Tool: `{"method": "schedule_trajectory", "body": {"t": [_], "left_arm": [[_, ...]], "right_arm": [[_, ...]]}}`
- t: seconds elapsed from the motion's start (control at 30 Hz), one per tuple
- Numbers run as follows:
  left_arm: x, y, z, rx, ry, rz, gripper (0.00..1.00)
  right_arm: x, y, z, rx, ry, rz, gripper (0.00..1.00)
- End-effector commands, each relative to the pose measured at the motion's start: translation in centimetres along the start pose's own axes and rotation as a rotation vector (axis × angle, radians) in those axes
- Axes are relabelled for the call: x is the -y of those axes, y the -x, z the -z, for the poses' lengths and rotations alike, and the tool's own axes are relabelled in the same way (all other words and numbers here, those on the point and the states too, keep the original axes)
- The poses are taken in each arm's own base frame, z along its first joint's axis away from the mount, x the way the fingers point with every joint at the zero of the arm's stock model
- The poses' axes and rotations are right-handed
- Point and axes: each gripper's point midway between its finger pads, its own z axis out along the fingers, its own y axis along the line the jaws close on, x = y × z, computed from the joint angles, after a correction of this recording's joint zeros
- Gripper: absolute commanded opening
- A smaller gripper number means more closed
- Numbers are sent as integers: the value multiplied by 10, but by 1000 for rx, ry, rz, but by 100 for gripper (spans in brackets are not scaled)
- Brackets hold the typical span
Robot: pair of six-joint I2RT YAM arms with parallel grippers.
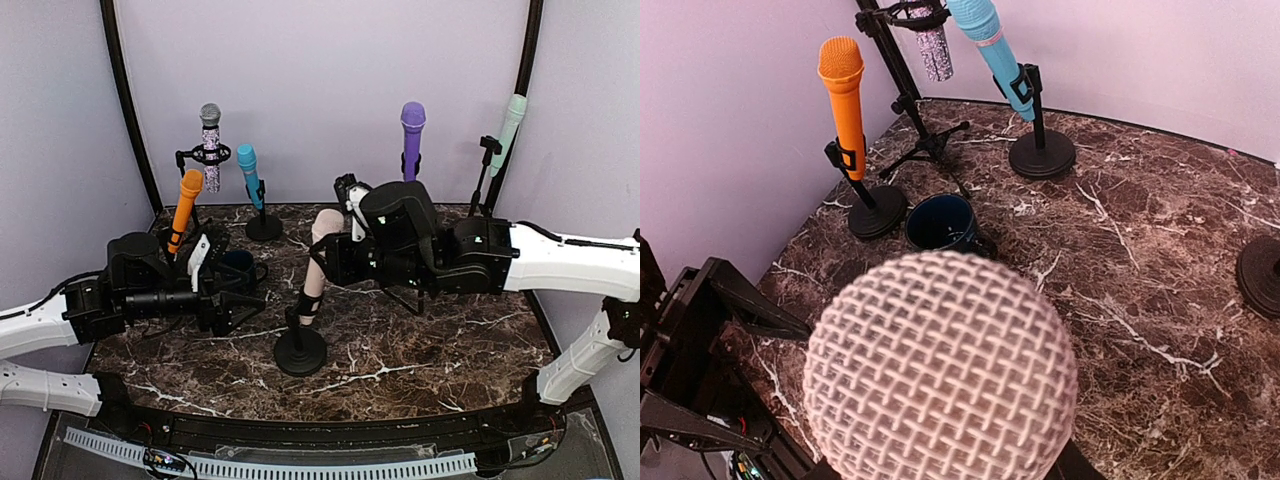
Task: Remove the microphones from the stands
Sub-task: Move the microphone stand with the microphone to the center of the board, then hold the microphone stand with the microphone at the center of the board.
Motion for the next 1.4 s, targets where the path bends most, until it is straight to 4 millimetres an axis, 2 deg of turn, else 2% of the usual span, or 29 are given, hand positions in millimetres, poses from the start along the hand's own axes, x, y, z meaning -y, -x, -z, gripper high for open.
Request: {"method": "schedule_trajectory", "body": {"t": [0.0,0.07,0.17,0.23,0.3,0.37,0.47,0.6,0.7,0.8,0.93,1.1,1.27,1.37], "left_arm": [[-6,18,7,106,44,41,85],[-8,12,7,103,56,59,85],[-12,-7,4,70,67,89,86],[-15,-17,3,53,76,114,86],[-17,-23,4,53,88,139,86],[-18,-25,6,66,98,149,86],[-17,-23,9,87,112,155,86],[-14,-22,5,80,119,155,86],[-16,-27,-5,51,159,143,85],[-13,-20,-12,57,210,108,84],[-1,-11,-28,64,218,67,84],[8,-13,-55,37,184,79,89],[9,-20,-75,-17,186,84,93],[6,-20,-80,-34,208,85,88]], "right_arm": [[-19,47,15,200,34,-122,16],[-17,41,13,199,30,-134,19],[-13,34,10,184,15,-143,29],[-10,30,10,170,3,-142,46],[-4,27,12,166,-19,-144,73],[4,25,18,174,-35,-161,86],[16,24,29,198,-44,-186,96],[33,20,40,196,-72,-199,99],[43,17,46,183,-84,-204,99],[45,11,48,155,-4,-213,99],[56,12,65,207,122,-281,98],[73,11,82,251,121,-317,99],[77,10,90,253,122,-324,99],[77,7,88,246,122,-329,99]]}}
